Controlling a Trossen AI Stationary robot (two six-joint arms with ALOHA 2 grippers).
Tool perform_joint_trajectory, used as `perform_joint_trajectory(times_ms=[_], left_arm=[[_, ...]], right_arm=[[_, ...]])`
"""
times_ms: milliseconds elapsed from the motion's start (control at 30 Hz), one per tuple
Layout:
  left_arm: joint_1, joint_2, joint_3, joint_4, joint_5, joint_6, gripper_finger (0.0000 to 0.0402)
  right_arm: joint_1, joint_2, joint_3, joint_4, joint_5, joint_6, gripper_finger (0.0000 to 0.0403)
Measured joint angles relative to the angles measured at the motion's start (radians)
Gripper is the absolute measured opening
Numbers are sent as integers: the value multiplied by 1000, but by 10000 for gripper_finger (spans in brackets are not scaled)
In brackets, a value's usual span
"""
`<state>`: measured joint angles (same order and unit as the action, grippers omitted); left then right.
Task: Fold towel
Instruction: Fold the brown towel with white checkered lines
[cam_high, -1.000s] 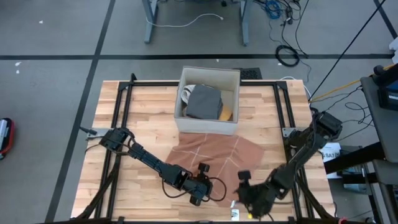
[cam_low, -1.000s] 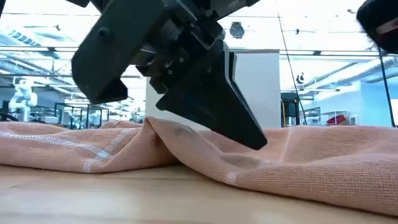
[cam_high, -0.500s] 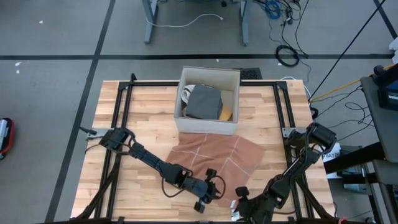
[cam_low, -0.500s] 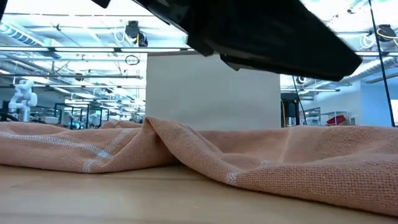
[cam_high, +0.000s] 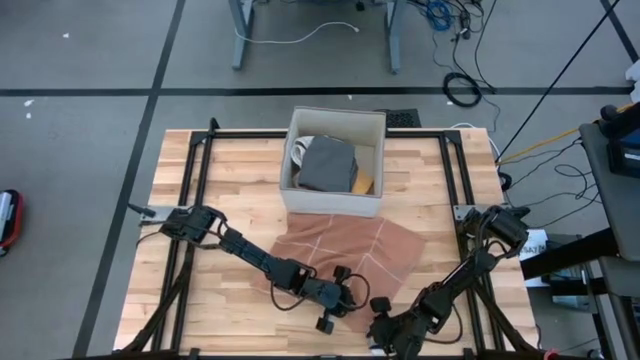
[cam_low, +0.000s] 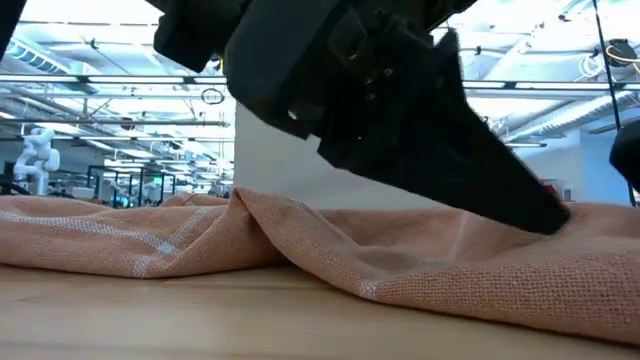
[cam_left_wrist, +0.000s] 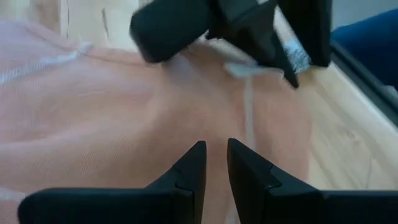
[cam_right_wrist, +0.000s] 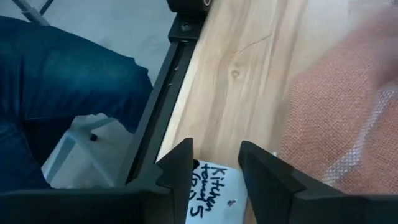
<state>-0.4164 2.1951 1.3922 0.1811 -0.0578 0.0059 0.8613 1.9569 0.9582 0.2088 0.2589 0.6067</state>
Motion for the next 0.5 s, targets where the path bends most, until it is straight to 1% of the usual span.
perform_joint_trajectory(times_ms=[133, 267, 367, 500], left_arm=[[12, 34, 1, 16, 2, -17, 71], [22, 69, 4, 37, 1, -42, 71], [21, 79, 5, 48, 0, -50, 71], [21, 81, 4, 57, -7, -49, 71]], right_arm=[[-17, -3, 2, -22, -4, -1, 116], [-26, -20, 1, -69, 23, -16, 106], [-33, -22, 1, -106, 45, -14, 98], [-40, -32, 1, -133, 48, -23, 91]])
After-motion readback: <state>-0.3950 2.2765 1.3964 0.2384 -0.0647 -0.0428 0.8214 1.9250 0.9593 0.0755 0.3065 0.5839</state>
